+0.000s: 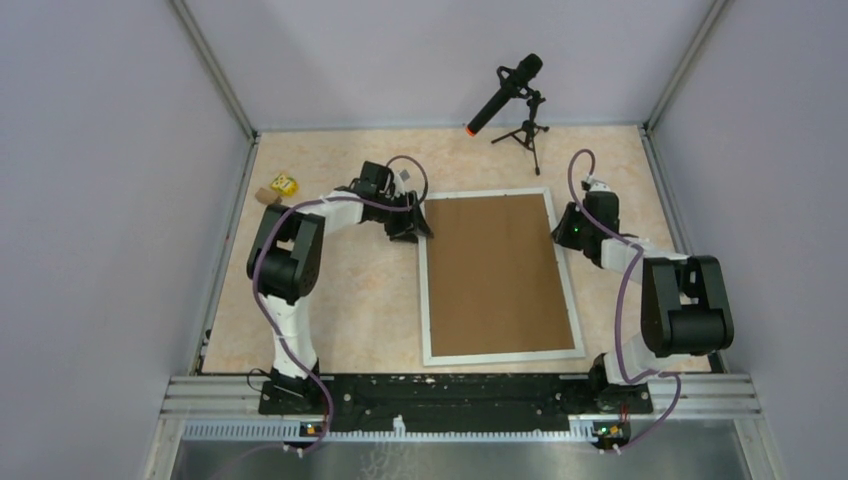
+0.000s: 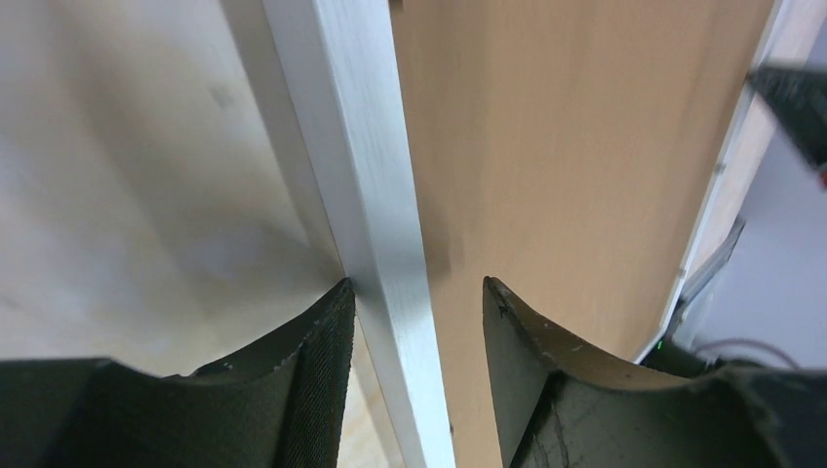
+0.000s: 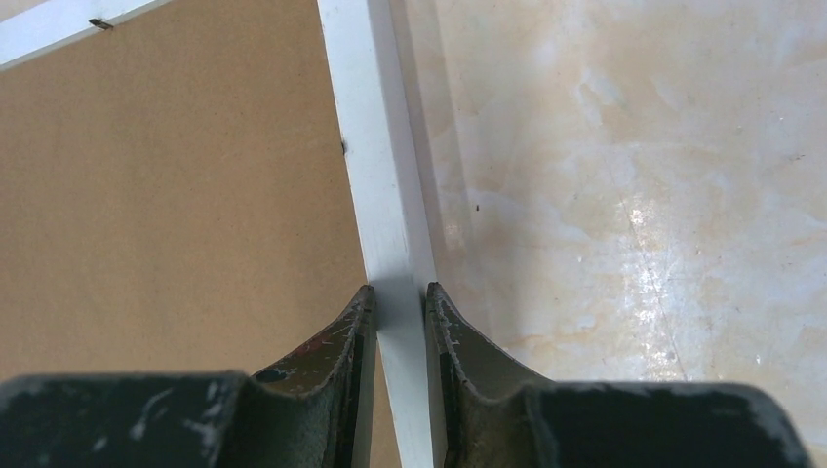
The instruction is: Put the photo into the frame
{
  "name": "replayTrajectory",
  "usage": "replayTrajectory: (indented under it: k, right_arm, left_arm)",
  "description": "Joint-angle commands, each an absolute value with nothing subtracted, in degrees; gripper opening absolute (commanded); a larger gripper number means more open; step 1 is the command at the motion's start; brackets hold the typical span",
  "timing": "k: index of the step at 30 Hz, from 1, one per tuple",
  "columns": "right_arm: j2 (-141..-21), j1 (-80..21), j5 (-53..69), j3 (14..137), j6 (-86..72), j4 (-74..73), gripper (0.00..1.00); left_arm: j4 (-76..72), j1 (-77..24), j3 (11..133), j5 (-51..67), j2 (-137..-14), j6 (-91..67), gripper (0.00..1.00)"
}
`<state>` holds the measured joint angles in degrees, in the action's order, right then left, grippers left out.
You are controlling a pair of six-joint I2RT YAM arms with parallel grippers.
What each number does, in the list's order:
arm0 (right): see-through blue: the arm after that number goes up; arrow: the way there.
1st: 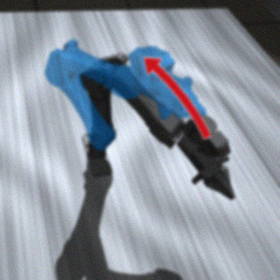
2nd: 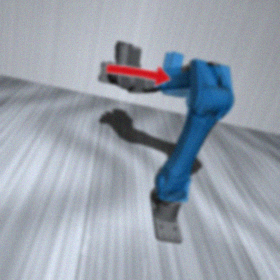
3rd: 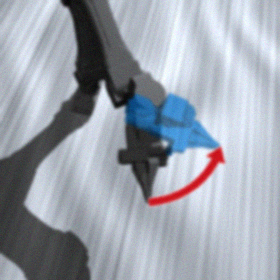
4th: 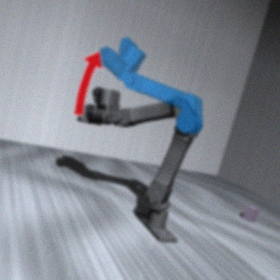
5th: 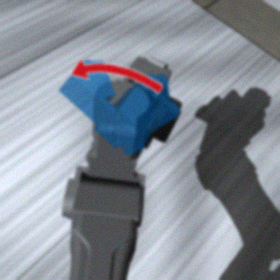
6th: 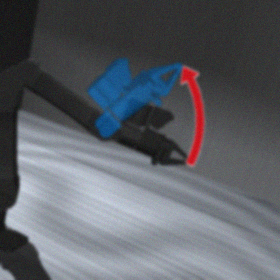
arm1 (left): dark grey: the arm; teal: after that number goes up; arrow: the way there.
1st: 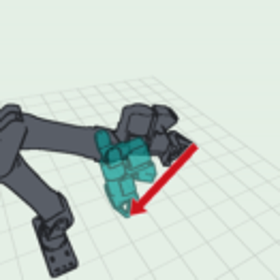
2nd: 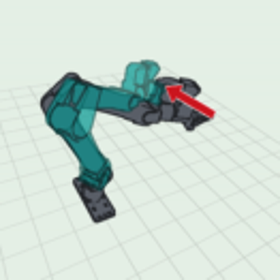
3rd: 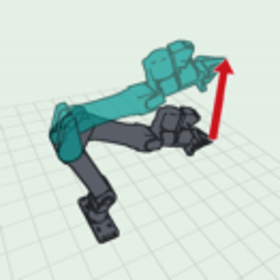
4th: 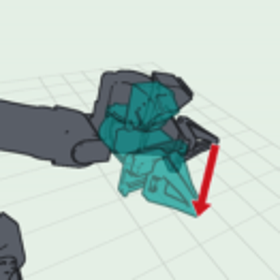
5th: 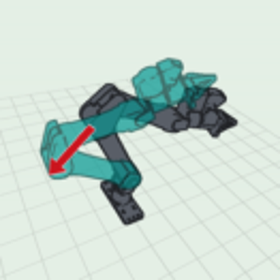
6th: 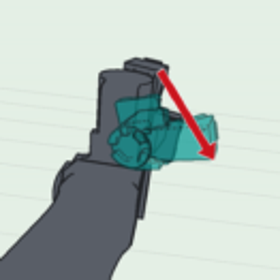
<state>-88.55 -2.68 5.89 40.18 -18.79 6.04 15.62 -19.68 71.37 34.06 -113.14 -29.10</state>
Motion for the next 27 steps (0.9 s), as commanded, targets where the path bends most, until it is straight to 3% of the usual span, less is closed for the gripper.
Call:
replayTrajectory:
  k: [1, 9, 13, 18, 27]
  right_arm:
    - [-89.95, -6.68, 15.6, 38.87, -20.26, 0.09, 0.0]
    - [-90.37, -6.61, 15.5, 39.03, -20.06, 0.09, 0.0]
    - [-90.69, -6.68, 15.47, 39.18, -19.98, 0.09, 0.0]
    - [-91.2, -6.61, 15.5, 39.36, -19.87, 0.09, 0.0]
    - [-91.4, -6.67, 15.56, 39.51, -19.77, 0.09, 0.0]
  left_arm:
    - [9.85, -17.42, 79.51, 34.35, -117.22, -33.54, 0.55]
    - [9.41, -14.38, 86.98, 35.2, -122.69, -33.3, 0.52]
    - [6.02, -13.1, 86.27, 35.53, -122.11, -33.88, 0.55]
    - [3.93, -11.58, 85.85, 37.88, -123.37, -35.77, 0.45]
    - [2.67, -11.1, 86.47, 37.74, -125.79, -37.09, 0.4]
